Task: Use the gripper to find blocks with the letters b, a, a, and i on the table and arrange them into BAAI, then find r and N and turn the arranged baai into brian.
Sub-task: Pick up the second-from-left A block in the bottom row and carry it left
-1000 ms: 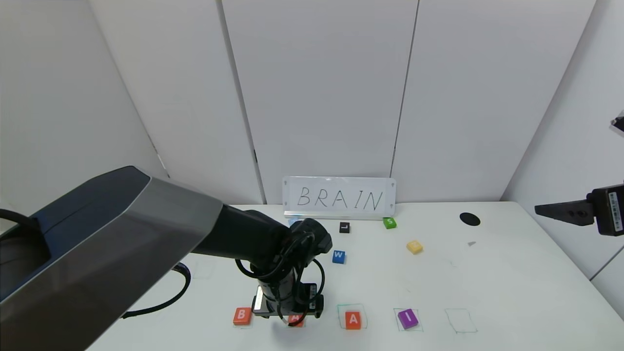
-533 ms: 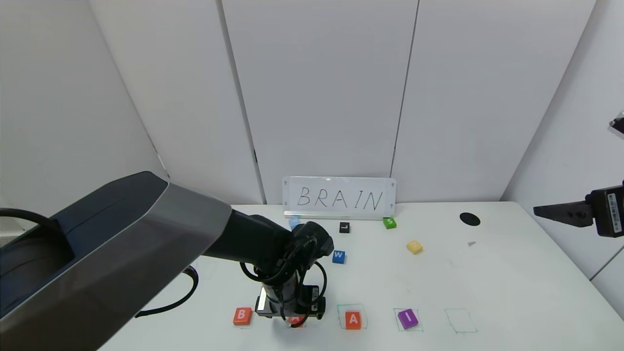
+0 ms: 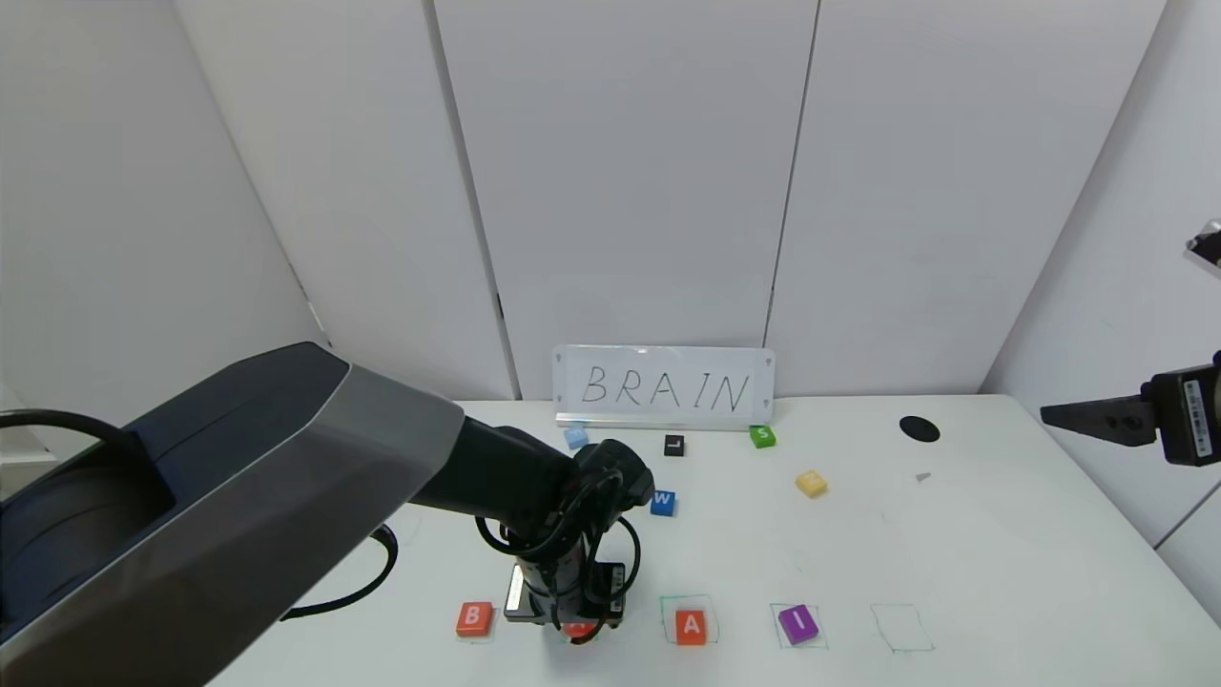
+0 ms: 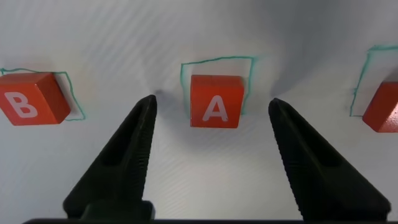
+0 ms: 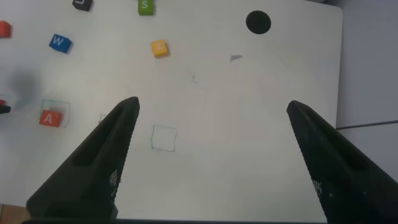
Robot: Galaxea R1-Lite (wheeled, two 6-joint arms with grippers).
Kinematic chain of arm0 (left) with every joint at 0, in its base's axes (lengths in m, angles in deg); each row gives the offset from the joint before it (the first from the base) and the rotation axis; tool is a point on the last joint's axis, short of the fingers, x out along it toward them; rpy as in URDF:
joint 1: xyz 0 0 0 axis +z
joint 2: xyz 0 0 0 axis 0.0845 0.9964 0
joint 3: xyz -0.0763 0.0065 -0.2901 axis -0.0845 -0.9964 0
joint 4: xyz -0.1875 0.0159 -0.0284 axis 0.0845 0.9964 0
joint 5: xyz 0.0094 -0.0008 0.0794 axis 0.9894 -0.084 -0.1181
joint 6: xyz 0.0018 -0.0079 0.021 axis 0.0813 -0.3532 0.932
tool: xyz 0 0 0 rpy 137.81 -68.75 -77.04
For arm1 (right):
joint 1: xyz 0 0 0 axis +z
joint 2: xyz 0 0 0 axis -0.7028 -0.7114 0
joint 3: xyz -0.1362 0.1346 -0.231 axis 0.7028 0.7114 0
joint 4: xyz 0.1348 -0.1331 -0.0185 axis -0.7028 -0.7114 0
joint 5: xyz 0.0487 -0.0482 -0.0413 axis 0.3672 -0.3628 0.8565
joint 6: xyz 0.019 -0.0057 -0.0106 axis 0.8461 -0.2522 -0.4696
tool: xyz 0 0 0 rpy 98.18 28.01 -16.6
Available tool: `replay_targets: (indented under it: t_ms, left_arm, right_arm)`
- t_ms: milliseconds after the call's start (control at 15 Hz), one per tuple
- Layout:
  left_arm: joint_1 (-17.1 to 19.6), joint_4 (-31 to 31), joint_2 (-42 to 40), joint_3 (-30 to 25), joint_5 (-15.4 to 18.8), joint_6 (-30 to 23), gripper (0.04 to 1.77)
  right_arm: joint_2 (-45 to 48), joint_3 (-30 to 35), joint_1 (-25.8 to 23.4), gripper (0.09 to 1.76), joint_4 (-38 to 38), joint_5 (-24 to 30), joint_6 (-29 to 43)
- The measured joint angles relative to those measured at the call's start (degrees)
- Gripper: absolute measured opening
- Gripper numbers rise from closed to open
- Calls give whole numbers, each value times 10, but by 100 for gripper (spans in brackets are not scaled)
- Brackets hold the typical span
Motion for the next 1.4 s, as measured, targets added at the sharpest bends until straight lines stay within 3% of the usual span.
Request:
replay_targets:
  t_ms: [267,333,400,1000,1400]
  left_arm:
    - [1,0,1,1,-1,-1,79]
    - [1,-1,2,2,-4,-1,53]
    - [1,-4,3,2,-5,-1,49]
    - [0,-27,3,-6,-4,-1,49]
    - [11,39,-49,4,-1,6,49]
  right_arm:
    - [0,1,2,171,0,0,0]
    - [0,1,2,171,0,0,0]
    - [0,1,2,171,0,0,0]
    - [2,2,3,171,0,0,-1]
    - [5,5,7,171,0,-1,-1]
